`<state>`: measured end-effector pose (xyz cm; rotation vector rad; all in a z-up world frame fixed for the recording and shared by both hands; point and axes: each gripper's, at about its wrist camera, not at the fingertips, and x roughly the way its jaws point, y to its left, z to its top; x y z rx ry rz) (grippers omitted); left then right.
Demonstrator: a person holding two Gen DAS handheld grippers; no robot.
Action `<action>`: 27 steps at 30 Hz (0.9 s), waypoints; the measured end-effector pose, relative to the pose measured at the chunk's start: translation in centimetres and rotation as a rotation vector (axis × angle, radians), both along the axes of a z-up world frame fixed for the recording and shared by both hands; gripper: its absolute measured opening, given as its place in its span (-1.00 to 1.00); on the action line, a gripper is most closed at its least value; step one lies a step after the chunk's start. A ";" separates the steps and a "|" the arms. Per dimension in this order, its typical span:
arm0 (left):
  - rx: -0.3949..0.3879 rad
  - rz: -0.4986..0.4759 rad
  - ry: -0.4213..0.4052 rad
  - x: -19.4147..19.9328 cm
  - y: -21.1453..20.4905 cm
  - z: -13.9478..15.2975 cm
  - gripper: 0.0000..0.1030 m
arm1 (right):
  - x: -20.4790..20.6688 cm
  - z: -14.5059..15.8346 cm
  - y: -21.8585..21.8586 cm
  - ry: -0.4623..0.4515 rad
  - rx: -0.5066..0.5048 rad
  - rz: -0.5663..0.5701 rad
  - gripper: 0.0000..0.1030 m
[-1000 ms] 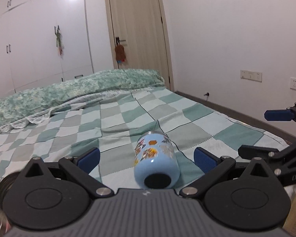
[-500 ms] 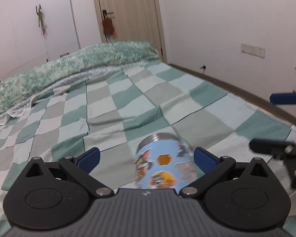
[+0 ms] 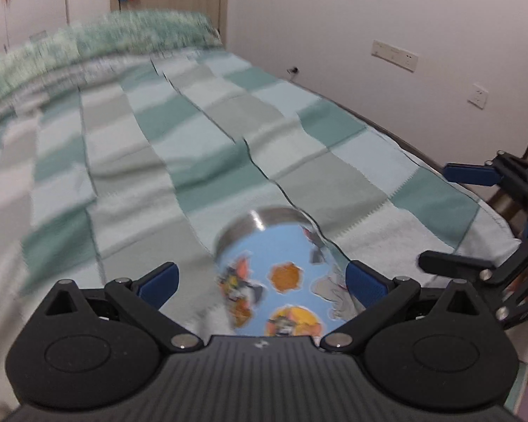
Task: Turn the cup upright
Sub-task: 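Move the left tool toward the blue cartoon cup lying on its side, then close the left gripper around the blue cup's body and lift it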
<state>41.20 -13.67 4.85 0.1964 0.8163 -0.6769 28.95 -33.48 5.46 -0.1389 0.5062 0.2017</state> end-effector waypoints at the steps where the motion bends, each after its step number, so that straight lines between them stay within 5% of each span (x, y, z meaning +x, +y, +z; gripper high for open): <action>1: -0.020 -0.002 0.025 0.1 0.0 -0.3 1.00 | 0.1 -0.2 0.3 0.006 -0.007 0.000 1.00; 7: -0.046 0.013 0.113 0.7 -0.3 -1.1 1.00 | 0.7 -0.8 0.8 0.029 -0.019 -0.003 1.00; 12: 0.008 0.032 0.188 0.9 -1.4 -2.2 1.00 | 1.1 -1.1 1.1 0.042 -0.026 0.011 1.00; 15: 0.016 0.041 0.239 0.9 -1.8 -3.1 0.68 | 1.5 -1.5 0.8 0.057 -0.017 0.011 1.00; 27: 0.153 0.018 0.111 -1.0 -2.4 -2.5 0.66 | 2.1 -2.1 -0.1 0.112 0.000 0.007 1.00</action>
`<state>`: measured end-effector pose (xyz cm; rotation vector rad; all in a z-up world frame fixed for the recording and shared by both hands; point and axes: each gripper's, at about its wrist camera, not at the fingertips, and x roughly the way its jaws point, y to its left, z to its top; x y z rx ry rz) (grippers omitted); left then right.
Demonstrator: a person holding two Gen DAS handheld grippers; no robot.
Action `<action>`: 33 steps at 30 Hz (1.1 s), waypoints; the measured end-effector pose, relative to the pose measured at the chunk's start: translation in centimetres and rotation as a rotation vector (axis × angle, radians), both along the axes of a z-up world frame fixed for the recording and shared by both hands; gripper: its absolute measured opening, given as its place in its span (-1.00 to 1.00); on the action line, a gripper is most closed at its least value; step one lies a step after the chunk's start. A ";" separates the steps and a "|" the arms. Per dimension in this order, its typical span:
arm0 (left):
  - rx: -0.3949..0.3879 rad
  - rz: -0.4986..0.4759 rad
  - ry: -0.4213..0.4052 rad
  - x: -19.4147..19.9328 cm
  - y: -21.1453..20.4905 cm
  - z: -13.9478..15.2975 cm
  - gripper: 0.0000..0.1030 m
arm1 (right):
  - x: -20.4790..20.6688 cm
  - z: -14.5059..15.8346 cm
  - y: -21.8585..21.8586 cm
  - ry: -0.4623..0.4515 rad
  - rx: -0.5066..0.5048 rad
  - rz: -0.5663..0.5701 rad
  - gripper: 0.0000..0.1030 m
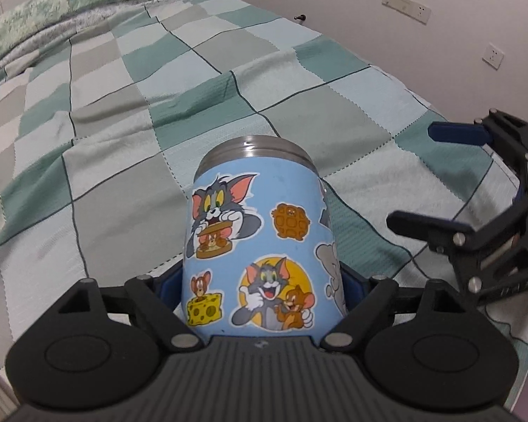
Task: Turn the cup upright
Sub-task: 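Close the left gripper around the blue cup's body and lift it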
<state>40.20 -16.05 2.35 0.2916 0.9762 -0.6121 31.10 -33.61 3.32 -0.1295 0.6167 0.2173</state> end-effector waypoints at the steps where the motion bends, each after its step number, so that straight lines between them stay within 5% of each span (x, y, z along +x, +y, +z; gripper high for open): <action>1: 0.003 -0.002 -0.002 -0.1 0.0 0.0 0.66 | 0.0 0.0 -0.1 0.001 0.004 -0.001 1.00; 22: 0.082 -0.047 -0.226 -9.2 -0.2 3.4 0.66 | -3.6 3.6 0.1 0.111 0.036 -0.082 1.00; 33: 0.071 -0.038 -0.259 -15.8 1.4 5.6 0.66 | -8.9 6.0 1.1 0.144 0.053 -0.107 1.00</action>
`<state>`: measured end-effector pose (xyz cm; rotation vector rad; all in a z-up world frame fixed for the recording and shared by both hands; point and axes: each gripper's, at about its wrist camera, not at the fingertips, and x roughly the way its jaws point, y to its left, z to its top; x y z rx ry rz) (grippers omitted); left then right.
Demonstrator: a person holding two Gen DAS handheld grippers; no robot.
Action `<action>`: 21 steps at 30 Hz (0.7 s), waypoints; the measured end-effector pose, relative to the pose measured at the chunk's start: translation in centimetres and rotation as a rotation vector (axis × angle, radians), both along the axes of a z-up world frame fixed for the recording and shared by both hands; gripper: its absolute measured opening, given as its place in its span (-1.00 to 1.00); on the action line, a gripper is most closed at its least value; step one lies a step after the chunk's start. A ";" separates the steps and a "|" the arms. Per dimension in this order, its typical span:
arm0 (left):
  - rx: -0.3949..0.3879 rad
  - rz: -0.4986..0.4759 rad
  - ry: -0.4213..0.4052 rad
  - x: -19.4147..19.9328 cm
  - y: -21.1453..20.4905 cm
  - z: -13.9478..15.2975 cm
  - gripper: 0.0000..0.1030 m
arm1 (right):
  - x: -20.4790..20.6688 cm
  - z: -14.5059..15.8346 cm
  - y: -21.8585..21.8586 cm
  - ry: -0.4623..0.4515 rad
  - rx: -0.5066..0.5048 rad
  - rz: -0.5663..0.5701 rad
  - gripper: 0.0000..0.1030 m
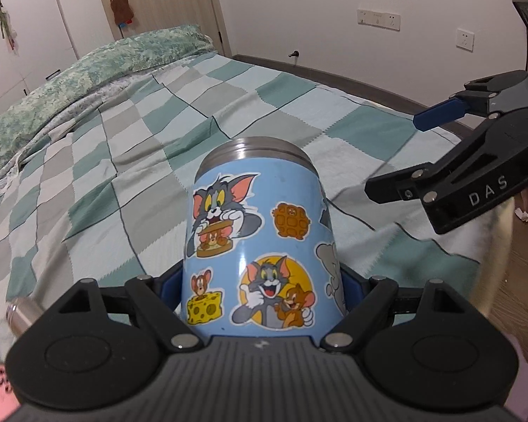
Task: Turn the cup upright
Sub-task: 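Close the left gripper around the blue cup's body and lift it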
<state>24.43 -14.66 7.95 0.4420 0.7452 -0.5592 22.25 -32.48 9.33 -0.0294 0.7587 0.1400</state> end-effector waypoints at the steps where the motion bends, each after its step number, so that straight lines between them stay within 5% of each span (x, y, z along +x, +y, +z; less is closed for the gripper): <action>1: 0.000 0.000 -0.003 -0.6 0.2 0.1 0.66 | -0.4 0.2 0.1 0.002 0.004 0.000 1.00; 21: 0.000 0.138 0.082 -9.5 4.1 -2.9 0.66 | -8.4 -1.2 4.3 0.092 0.035 0.083 1.00</action>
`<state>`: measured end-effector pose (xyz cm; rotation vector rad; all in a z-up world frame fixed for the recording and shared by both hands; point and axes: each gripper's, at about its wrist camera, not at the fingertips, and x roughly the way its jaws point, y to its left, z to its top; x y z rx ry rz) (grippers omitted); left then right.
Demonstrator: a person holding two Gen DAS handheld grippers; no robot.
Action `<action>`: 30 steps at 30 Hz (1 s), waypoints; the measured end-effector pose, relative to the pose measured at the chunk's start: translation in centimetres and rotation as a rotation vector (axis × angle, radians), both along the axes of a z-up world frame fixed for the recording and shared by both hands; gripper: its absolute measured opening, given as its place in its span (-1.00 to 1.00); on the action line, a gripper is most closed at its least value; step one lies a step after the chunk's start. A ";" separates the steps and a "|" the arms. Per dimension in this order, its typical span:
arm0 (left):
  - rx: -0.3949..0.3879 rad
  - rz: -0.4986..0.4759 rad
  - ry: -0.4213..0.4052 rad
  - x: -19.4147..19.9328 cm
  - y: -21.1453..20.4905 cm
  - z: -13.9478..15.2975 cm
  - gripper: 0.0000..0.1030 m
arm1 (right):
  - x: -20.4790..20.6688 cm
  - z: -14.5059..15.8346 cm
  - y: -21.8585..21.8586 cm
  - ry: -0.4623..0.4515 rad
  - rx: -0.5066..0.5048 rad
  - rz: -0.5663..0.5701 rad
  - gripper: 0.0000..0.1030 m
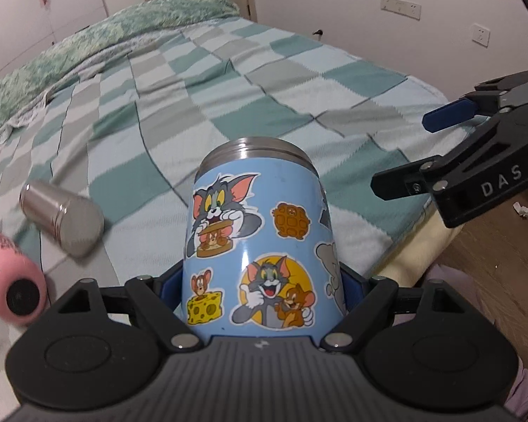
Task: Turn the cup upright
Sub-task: 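Close the left gripper around the blue cup's body and lift it, then lower the blue cup and grasp it with the right gripper while the left gripper releases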
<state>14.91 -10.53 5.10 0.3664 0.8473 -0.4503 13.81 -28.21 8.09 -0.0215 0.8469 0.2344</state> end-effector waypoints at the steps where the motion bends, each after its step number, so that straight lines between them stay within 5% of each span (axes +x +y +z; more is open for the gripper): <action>1: -0.001 0.009 0.007 0.0 0.0 -0.2 0.66 | -0.2 -0.2 0.1 0.005 -0.001 0.003 1.00; 15: -0.054 0.103 0.028 0.8 0.0 -2.0 0.68 | -1.6 -0.3 0.3 0.016 -0.017 0.000 1.00; 17: -0.058 0.105 0.010 0.6 0.4 -1.5 1.00 | -1.7 0.0 0.4 0.010 -0.019 -0.002 1.00; 23: -0.151 0.106 -0.058 -0.9 3.1 2.0 1.00 | -2.1 1.4 0.9 -0.022 -0.003 -0.001 1.00; 30: -0.146 0.152 -0.137 -1.8 7.3 4.6 1.00 | -2.3 3.2 3.3 -0.048 0.048 0.018 1.00</action>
